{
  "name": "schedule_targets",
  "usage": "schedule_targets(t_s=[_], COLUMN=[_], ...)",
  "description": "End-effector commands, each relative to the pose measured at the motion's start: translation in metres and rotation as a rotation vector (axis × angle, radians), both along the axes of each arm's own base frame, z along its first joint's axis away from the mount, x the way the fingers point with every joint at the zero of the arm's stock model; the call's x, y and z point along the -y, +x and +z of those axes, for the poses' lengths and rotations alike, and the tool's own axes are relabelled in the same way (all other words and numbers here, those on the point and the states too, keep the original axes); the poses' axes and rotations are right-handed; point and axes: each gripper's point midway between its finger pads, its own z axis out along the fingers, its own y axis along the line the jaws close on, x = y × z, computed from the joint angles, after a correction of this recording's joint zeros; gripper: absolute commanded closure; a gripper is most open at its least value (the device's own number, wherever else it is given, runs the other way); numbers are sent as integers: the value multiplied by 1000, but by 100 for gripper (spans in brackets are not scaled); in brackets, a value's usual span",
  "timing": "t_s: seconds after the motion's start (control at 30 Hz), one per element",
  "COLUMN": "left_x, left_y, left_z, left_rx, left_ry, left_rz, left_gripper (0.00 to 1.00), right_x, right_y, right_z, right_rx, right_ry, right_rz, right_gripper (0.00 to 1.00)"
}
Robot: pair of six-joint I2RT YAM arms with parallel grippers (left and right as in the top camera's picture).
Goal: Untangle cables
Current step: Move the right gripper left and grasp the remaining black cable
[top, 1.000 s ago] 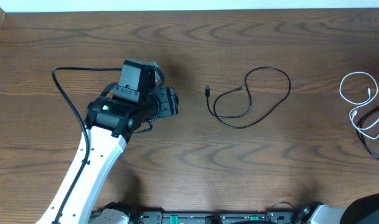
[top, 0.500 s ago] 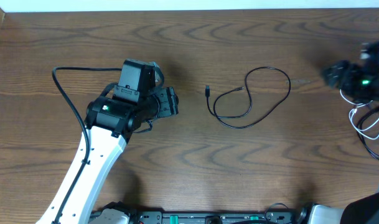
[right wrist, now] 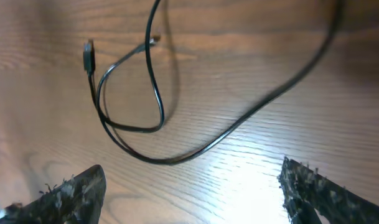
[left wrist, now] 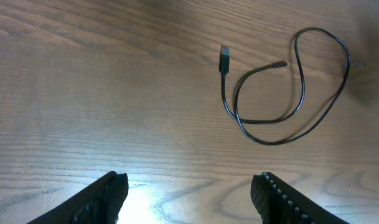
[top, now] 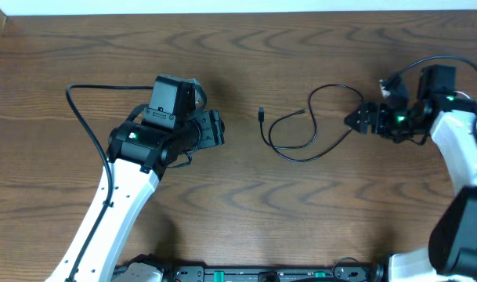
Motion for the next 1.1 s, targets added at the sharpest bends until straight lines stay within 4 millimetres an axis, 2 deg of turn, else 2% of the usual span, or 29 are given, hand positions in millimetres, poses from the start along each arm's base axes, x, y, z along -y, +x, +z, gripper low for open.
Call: schedule_targets(t_s=[0.0, 0.13, 0.27, 0.37, 0.63, 0.9, 1.07], left_x=[-3, -3, -3, -3, -3, -3, -3], left_y=[1, 1, 1, 1, 1, 1, 1], left_z=[1, 1, 1, 1, 1, 1, 1], left_rx=[7, 7, 7, 7, 7, 7, 6], left_ry=[16, 16, 16, 16, 16, 16, 16], left_rz=[-5, -5, -5, -5, -5, -5, -5], left_gripper=[31, 31, 31, 31, 31, 31, 31], right_x=[-17, -23, -24, -28, -60, -98, -120], right_y=[-4, -7, -9, -6, 7, 22, 27], right_z=[-16, -39, -59, -73, -82, -82, -82], right_rx=[-36, -100, -153, -182, -136, -56, -18], right_ry=[61, 71, 80, 121, 276, 273, 252], right_rz=[54, 67, 64, 52, 116, 187, 223], right_gripper=[14, 14, 25, 25, 27, 32, 62])
